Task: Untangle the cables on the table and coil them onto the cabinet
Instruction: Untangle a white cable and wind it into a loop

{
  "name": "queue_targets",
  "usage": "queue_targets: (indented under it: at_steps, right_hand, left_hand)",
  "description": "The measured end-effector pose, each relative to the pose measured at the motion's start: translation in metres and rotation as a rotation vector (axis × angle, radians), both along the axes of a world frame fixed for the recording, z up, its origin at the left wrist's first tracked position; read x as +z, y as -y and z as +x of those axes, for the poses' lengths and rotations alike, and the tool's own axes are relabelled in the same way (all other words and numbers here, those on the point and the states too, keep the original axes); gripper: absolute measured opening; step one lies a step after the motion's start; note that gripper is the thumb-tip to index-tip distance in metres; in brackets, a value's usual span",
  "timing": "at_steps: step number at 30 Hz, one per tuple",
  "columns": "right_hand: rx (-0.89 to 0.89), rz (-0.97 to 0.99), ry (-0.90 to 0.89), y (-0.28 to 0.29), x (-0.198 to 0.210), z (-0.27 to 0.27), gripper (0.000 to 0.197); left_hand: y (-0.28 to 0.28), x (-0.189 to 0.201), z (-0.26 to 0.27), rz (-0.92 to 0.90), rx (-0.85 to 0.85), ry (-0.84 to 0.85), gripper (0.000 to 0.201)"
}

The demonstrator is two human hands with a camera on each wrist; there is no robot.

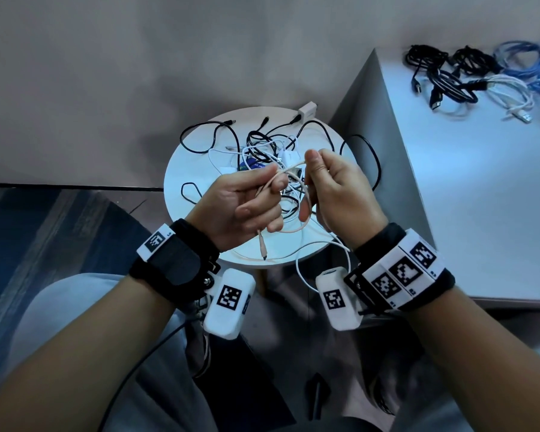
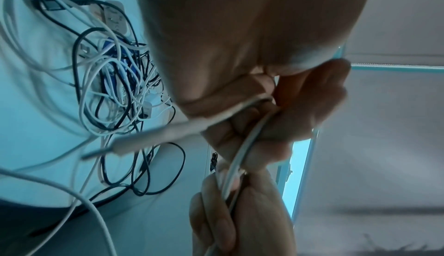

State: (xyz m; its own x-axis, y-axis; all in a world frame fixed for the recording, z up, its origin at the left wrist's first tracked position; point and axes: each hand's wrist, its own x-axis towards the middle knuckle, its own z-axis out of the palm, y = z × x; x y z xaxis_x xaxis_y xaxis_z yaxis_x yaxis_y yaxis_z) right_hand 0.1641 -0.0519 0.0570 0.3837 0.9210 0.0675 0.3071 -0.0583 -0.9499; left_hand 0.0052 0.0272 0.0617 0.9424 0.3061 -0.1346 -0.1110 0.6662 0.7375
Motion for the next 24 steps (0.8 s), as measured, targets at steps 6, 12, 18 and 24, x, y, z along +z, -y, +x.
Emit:
queue_targets:
  at_steps: [6, 12, 18, 24]
  right_hand:
    - [0.057, -0.119, 0.288, 0.004, 0.0, 0.006, 0.04]
    - [0.371, -0.372, 0.734, 0.013, -0.004, -0.004, 0.038]
    - [0.548, -0.33, 0.727, 0.023, 0.021, -0.02, 0.027]
    - [0.287, 0.044, 0.296, 0.016, 0.029, -0.006, 0.012]
  left_hand:
    - [-0.003, -0.001, 0.002, -0.042, 0.131, 0.026, 0.039]
    - [-0.012, 0.0, 0.004, -0.066, 0.462, 0.062, 0.048]
    - [-0.009, -0.003, 0.007, 0.335, 0.653, -0.148, 0.043]
    - [0.006, 0.0, 0.007, 0.807, 0.32, -0.298, 0.031]
